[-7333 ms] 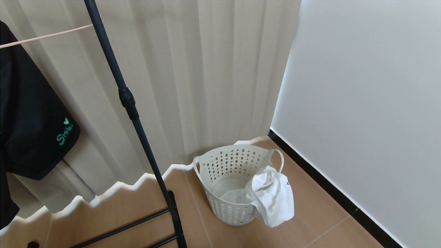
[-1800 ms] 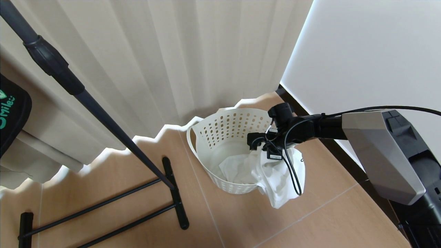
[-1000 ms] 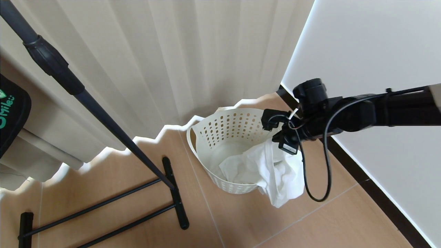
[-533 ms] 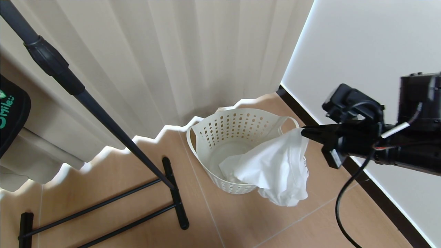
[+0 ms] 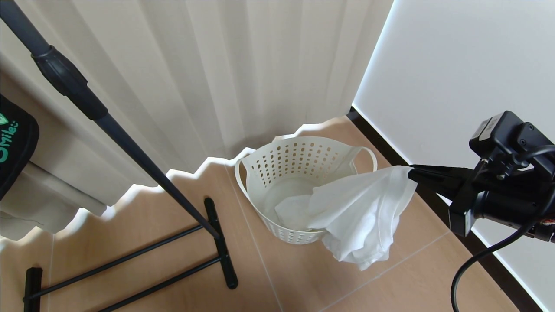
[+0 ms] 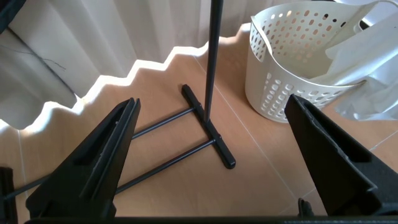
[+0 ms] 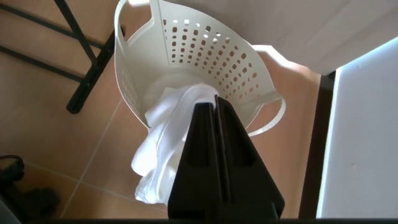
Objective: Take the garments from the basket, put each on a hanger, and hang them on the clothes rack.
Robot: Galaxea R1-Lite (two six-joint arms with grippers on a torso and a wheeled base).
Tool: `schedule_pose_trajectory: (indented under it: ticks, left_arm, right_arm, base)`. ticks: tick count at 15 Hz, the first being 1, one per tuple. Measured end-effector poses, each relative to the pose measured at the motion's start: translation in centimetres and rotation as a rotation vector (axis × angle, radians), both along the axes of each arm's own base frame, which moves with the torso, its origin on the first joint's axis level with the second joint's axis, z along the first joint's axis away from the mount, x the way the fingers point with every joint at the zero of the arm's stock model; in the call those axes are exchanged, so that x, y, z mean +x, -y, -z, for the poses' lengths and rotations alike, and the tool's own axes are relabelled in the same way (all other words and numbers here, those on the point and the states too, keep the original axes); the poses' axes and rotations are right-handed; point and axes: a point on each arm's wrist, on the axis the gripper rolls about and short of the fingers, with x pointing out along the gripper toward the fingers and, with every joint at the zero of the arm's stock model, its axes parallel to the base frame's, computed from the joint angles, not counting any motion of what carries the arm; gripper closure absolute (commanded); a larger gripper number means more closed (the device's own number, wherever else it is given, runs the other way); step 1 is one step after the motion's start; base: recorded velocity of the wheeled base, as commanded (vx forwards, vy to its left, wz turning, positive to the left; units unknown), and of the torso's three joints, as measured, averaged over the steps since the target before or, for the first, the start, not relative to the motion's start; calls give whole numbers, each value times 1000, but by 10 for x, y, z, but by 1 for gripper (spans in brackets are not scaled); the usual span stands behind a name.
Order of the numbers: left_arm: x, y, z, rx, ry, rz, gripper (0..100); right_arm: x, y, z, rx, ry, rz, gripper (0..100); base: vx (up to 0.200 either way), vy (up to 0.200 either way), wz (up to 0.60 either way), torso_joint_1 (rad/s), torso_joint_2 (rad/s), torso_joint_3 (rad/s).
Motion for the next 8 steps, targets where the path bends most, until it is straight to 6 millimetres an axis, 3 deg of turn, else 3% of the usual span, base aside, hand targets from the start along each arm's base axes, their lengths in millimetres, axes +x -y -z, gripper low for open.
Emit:
schedule_pose_trajectory:
  ticks: [8]
  left_arm:
    - [0,0,0,-1,0,0,0]
  right_arm:
    - [4,-1,2,33,-7,14,100]
  base:
    - [0,0,0,2,3,185]
